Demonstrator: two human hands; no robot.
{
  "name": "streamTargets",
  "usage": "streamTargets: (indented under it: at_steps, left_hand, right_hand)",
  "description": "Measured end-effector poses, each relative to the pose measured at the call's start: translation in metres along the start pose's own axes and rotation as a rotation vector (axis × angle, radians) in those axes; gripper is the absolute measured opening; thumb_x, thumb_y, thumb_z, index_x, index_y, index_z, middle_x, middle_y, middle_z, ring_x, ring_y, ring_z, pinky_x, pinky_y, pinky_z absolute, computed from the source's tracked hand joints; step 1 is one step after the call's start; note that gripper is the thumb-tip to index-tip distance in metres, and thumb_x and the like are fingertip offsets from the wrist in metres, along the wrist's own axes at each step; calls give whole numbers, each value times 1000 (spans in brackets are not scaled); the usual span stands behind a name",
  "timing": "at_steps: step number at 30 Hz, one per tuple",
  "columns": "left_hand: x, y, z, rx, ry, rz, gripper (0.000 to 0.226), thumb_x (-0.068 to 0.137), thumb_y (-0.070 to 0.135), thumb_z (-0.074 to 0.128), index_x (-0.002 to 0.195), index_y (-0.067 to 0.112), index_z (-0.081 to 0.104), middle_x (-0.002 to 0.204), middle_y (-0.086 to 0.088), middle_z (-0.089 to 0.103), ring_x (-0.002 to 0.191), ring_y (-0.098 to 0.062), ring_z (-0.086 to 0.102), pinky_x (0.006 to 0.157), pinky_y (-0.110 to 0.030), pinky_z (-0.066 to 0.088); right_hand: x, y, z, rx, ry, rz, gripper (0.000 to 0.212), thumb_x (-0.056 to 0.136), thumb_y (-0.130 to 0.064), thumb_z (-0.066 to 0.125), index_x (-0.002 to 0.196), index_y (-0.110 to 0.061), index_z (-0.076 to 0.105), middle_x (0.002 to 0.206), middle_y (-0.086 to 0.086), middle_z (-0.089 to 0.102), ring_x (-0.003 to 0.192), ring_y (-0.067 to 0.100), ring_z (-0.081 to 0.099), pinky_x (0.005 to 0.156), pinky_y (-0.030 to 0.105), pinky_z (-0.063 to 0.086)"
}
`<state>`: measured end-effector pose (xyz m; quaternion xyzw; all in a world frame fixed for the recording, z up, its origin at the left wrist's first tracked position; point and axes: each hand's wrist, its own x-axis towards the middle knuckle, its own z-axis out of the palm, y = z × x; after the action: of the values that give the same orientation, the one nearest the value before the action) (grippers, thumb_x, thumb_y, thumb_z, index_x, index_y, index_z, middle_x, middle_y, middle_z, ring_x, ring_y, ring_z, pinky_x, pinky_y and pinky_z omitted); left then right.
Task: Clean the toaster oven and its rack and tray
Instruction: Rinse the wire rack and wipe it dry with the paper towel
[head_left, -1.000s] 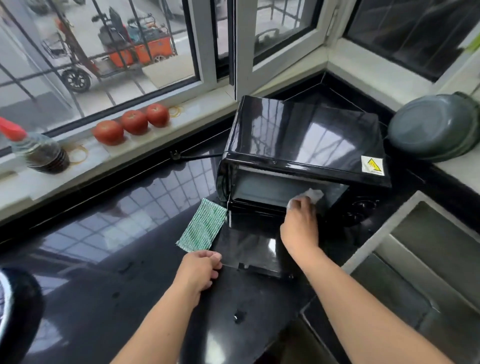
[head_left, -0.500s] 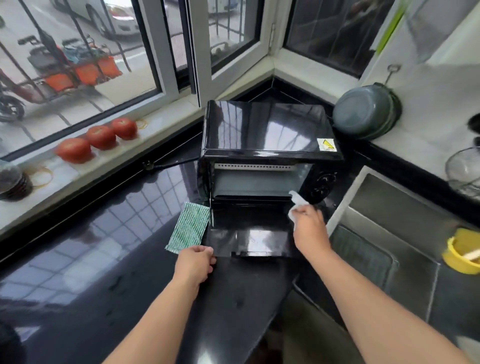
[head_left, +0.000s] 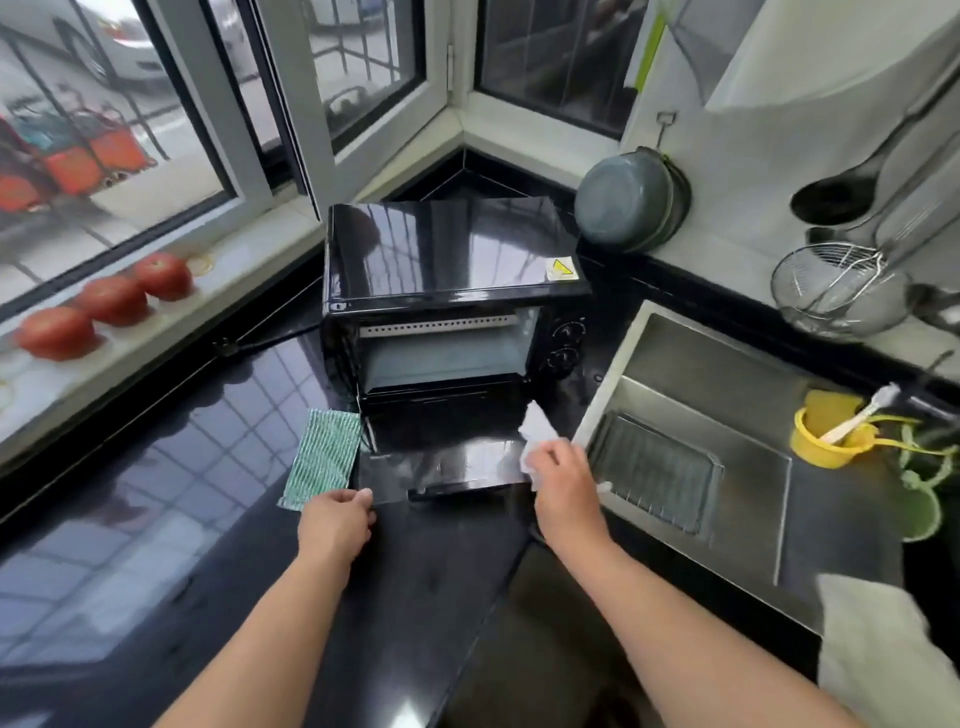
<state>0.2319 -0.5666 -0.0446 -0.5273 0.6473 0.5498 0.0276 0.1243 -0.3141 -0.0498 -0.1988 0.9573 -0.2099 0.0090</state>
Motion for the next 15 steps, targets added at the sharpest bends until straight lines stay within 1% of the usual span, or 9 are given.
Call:
streamTargets:
  at_steps: [2, 3, 4, 6, 8, 11, 13, 14, 15]
  left_hand:
    - [-3, 3, 3, 121, 71, 33, 22, 95, 35, 68, 98, 14, 67, 94, -11, 75, 84, -31, 68, 80, -39, 56]
    - [-13, 8, 5, 213, 102, 48, 23, 95, 34, 68, 105, 14, 67, 104, -13, 74, 97, -36, 67, 86, -40, 54]
    - [-20, 12, 7, 301, 133, 76, 27, 97, 31, 67, 115, 11, 65, 114, -15, 71, 108, -39, 64, 88, -39, 49]
    - [-36, 19, 11, 422, 219, 155, 38, 99, 25, 64, 132, 9, 58, 130, -21, 60, 119, -43, 58, 92, -46, 45]
    - [-58, 26, 19, 466, 295, 218, 40, 98, 20, 60, 136, 9, 55, 136, -24, 50, 122, -45, 53, 100, -52, 45]
    - [-95, 24, 45, 461, 289, 335, 35, 94, 10, 58, 129, 11, 60, 127, -22, 53, 111, -43, 57, 98, -50, 48]
    - [-129, 23, 70, 339, 174, 394, 24, 94, 3, 60, 114, 14, 66, 106, -13, 65, 94, -33, 64, 83, -36, 52]
    - [-147, 20, 85, 292, 106, 388, 21, 95, 2, 60, 106, 17, 68, 96, -7, 69, 87, -27, 66, 74, -26, 49]
    - [-163, 15, 102, 264, 50, 365, 22, 95, 1, 61, 99, 22, 69, 89, -2, 70, 83, -24, 66, 68, -22, 46]
  right_hand:
    - [7, 38, -26, 2, 18, 134, 23, 80, 8, 54, 93, -8, 64, 97, 7, 56, 95, 29, 50, 74, 33, 39]
    - [10, 53, -36, 59, 45, 225, 24, 80, 9, 53, 92, -7, 65, 96, 8, 57, 94, 30, 51, 73, 34, 38]
    - [11, 63, -48, 155, 93, 326, 24, 82, 10, 53, 92, -8, 66, 98, 8, 59, 94, 29, 53, 73, 33, 37]
    - [7, 76, -72, 410, 191, 527, 25, 89, 4, 51, 91, -16, 66, 101, 4, 64, 92, 24, 57, 74, 31, 40]
    - [-10, 91, -101, 672, 242, 630, 22, 91, 0, 52, 91, -18, 65, 94, 3, 69, 85, 22, 63, 72, 31, 48]
    - [-48, 124, -134, 917, 256, 709, 16, 94, -5, 57, 96, -18, 66, 92, 4, 71, 81, 18, 65, 74, 33, 51]
    - [-67, 150, -149, 1126, 314, 803, 19, 95, -2, 56, 93, -19, 64, 93, 6, 69, 79, 18, 63, 72, 31, 50]
    - [-75, 164, -156, 1239, 331, 842, 20, 96, -1, 53, 91, -17, 64, 90, 7, 69, 75, 17, 62, 68, 28, 49]
    - [-81, 178, -165, 1341, 322, 870, 21, 98, 0, 50, 89, -13, 63, 87, 8, 70, 67, 15, 61, 64, 27, 48]
